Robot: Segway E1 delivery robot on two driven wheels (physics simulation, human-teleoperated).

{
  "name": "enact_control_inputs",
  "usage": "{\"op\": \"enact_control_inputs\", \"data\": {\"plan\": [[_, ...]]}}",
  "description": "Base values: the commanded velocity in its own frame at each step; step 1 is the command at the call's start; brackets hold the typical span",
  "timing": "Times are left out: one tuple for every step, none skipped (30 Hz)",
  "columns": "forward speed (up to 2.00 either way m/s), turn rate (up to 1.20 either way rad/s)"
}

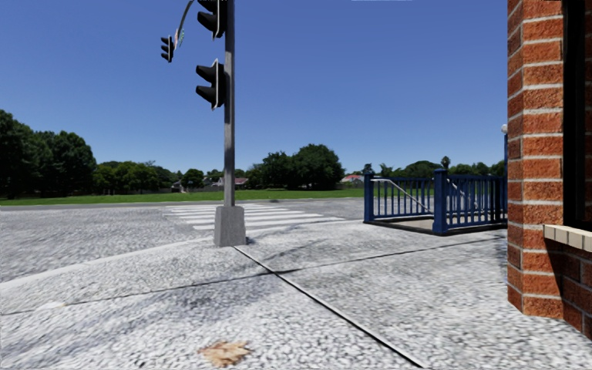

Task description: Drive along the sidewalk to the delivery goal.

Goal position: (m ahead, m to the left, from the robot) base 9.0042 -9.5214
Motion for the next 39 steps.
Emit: {"op": "enact_control_inputs", "data": {"plan": [[1.48,-0.45],[1.48,-0.45],[1.48,-0.46],[1.48,-0.48],[1.48,-0.5],[1.48,-0.52],[1.48,-0.52],[1.48,-0.53],[1.48,-0.53],[1.48,-0.53],[1.48,-0.53],[1.48,-0.53],[1.48,-0.53],[1.48,-0.53],[1.48,-0.53],[1.48,-0.53],[1.48,-0.53],[1.48,-0.53],[1.48,-0.53],[1.48,-0.53],[1.48,-0.53],[1.48,-0.53],[1.48,-0.53],[1.48,-0.53],[1.48,-0.53],[1.48,-0.53],[1.48,-0.53],[1.48,-0.53],[1.48,-0.53],[1.48,-0.53],[1.48,-0.53],[1.48,-0.53],[1.48,-0.53],[1.48,-0.53],[1.48,-0.53],[1.48,-0.53],[1.48,-0.53],[1.48,-0.53],[1.48,-0.53]]}}
